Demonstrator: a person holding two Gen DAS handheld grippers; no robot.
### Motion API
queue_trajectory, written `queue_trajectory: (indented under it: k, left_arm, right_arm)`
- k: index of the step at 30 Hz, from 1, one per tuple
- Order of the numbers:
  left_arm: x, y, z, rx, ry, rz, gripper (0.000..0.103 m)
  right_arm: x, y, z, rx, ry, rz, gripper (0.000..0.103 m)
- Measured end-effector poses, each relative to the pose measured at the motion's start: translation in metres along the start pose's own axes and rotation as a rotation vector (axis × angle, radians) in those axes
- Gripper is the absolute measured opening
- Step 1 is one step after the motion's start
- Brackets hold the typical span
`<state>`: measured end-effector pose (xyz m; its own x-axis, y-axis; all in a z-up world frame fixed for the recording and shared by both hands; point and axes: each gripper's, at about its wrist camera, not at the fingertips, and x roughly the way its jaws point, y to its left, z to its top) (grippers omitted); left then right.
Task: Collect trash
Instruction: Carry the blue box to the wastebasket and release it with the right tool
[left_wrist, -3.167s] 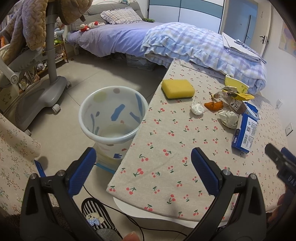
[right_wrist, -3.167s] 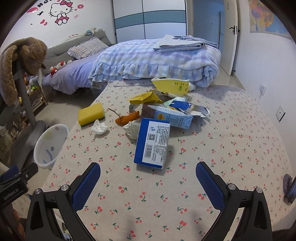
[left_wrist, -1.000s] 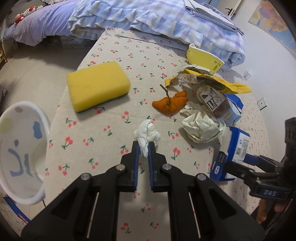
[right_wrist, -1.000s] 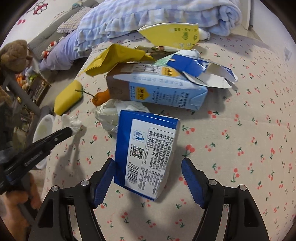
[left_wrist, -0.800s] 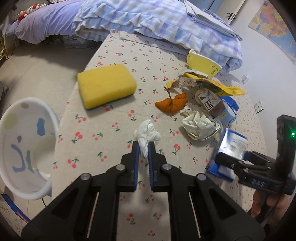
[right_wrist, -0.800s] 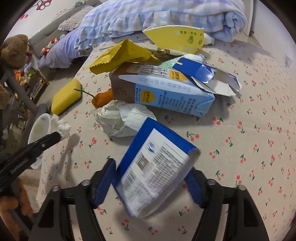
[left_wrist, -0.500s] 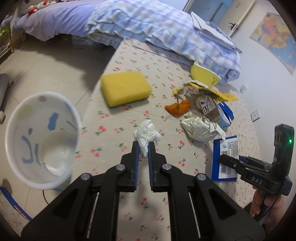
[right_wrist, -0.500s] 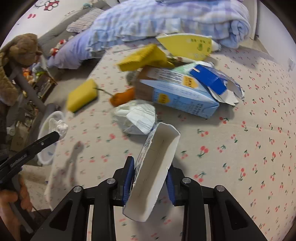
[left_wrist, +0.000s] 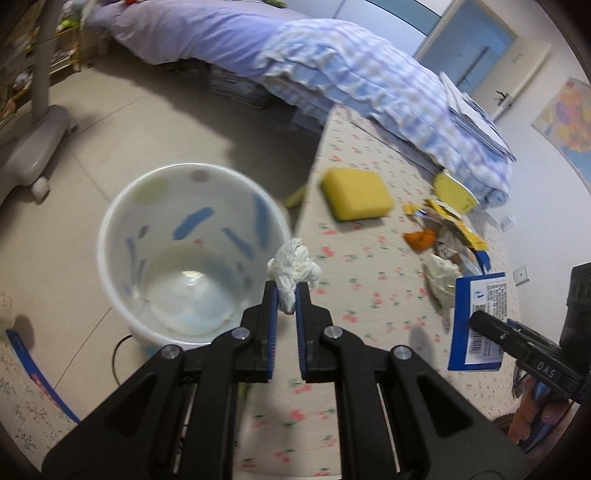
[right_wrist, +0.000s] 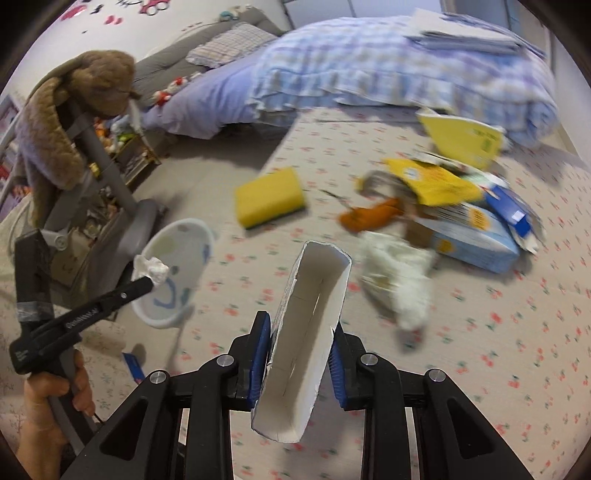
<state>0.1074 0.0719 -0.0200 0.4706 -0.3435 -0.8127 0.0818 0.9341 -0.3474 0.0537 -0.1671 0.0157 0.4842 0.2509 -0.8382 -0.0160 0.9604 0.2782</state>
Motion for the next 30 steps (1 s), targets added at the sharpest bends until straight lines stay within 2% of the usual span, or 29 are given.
queue_trajectory:
  k: [7,8,9,10,11,12,15,19,26,28,29,30]
  left_arm:
    - [-0.002,0.035,0.003,-0.047,-0.021,0.047,0.012]
    - [-0.001,0.038,0.004,-0.052,-0.014,0.058,0.022]
    - [-0.001,0.043,0.005,-0.068,-0.008,0.084,0.040]
    - [-0.002,0.047,0.005,-0.081,-0.006,0.102,0.051]
    - [-0.005,0.053,0.006,-0.109,-0.007,0.134,0.069]
    - [-0.007,0.057,0.007,-0.129,-0.006,0.161,0.076]
    - [-0.010,0.065,0.009,-0.146,0.048,0.276,0.080]
    - [-0.016,0.069,0.006,-0.107,0.046,0.366,0.088]
    - [-0.019,0.079,0.006,-0.123,0.056,0.377,0.091]
    - [-0.020,0.077,0.007,-0.119,0.057,0.381,0.092]
    - [-0.020,0.076,0.006,-0.115,0.057,0.383,0.092]
    - [-0.019,0.076,0.007,-0.113,0.057,0.384,0.093]
  right_arm:
    - [0.032,0.049,0.014,-0.057,-0.006,0.053,0.030]
    - [0.037,0.057,0.016,-0.069,-0.010,0.063,0.030]
    - [0.040,0.062,0.017,-0.079,-0.015,0.070,0.030]
    - [0.046,0.070,0.019,-0.092,-0.020,0.074,0.030]
    - [0.048,0.073,0.019,-0.098,-0.025,0.079,0.030]
    - [0.054,0.078,0.021,-0.105,-0.028,0.083,0.030]
    - [0.067,0.089,0.027,-0.115,-0.027,0.098,0.030]
    - [0.086,0.100,0.034,-0.125,-0.010,0.121,0.030]
    - [0.107,0.115,0.041,-0.134,-0.022,0.152,0.031]
    - [0.111,0.116,0.046,-0.139,-0.023,0.211,0.042]
    - [0.111,0.116,0.048,-0.141,-0.022,0.215,0.061]
    - [0.110,0.115,0.049,-0.139,-0.028,0.206,0.069]
